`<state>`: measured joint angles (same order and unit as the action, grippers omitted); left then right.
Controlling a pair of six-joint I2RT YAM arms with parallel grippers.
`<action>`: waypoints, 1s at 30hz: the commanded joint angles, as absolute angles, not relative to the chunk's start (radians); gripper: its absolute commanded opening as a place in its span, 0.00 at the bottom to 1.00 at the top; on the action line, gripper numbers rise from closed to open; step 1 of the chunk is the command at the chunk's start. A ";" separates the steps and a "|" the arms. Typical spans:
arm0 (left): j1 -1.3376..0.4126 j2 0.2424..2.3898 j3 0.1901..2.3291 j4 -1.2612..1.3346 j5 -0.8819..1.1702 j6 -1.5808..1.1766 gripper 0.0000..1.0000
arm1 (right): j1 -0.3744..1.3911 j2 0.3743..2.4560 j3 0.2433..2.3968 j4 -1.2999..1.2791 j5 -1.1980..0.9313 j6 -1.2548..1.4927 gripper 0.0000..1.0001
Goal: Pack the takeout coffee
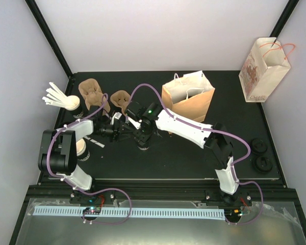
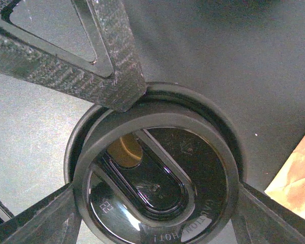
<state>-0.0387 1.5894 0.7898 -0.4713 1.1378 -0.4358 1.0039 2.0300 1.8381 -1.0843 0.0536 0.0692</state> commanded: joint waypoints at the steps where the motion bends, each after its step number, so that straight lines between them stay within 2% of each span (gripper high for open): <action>1: -0.043 1.634 0.801 -0.549 1.047 -0.364 0.46 | 1.011 2.072 1.817 -1.098 0.016 0.084 0.79; 22: -0.048 1.745 0.824 -0.698 0.901 -0.295 0.45 | 1.007 2.125 1.793 -1.160 -0.106 0.087 0.76; 30: -0.050 1.782 0.807 -0.678 0.907 -0.294 0.45 | 0.997 2.138 1.771 -1.181 -0.123 0.095 0.76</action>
